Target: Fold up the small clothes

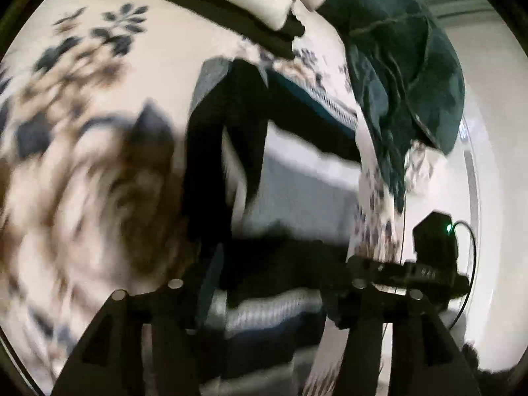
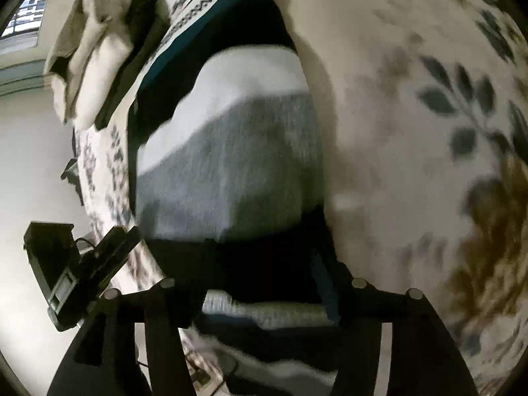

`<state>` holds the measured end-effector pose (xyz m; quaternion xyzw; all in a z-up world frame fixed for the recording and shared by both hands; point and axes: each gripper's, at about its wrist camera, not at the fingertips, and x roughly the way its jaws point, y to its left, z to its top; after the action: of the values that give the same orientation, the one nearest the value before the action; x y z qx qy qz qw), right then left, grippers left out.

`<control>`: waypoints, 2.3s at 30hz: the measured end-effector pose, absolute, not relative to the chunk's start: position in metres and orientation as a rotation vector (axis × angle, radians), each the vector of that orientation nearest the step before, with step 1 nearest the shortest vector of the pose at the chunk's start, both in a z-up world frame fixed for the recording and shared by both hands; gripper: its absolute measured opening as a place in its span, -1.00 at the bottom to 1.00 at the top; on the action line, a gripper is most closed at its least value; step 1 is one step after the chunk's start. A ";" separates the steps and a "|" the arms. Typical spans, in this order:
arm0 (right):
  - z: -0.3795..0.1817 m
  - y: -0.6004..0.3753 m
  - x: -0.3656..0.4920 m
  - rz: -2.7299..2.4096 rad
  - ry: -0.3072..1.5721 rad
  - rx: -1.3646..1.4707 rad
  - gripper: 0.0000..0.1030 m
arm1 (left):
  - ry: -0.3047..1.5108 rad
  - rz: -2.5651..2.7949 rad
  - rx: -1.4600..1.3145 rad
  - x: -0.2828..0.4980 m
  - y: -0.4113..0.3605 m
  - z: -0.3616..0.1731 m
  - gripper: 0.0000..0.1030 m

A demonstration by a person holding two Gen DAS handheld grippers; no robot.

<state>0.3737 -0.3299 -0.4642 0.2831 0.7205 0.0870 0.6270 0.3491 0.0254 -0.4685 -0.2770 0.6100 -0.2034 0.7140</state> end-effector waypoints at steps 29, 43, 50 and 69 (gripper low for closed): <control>-0.474 -0.315 0.002 -0.041 1.744 0.723 -0.85 | 1.573 -0.347 -0.552 0.085 0.050 -0.491 -0.95; -0.498 -0.306 0.011 -0.024 1.819 0.797 0.38 | 1.642 -0.403 -0.741 0.079 0.060 -0.531 0.05; -0.498 -0.305 0.005 0.009 1.805 0.765 -0.47 | 1.603 -0.395 -0.587 0.078 0.023 -0.518 -0.97; -0.502 -0.286 0.011 0.065 1.908 0.652 -0.05 | 1.616 -0.367 -0.670 0.078 0.070 -0.522 -0.10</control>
<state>0.0113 -0.2855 -0.5022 0.2735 0.8003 0.0271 0.5329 0.0778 0.0704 -0.5223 -0.2924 0.7045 -0.1601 0.6266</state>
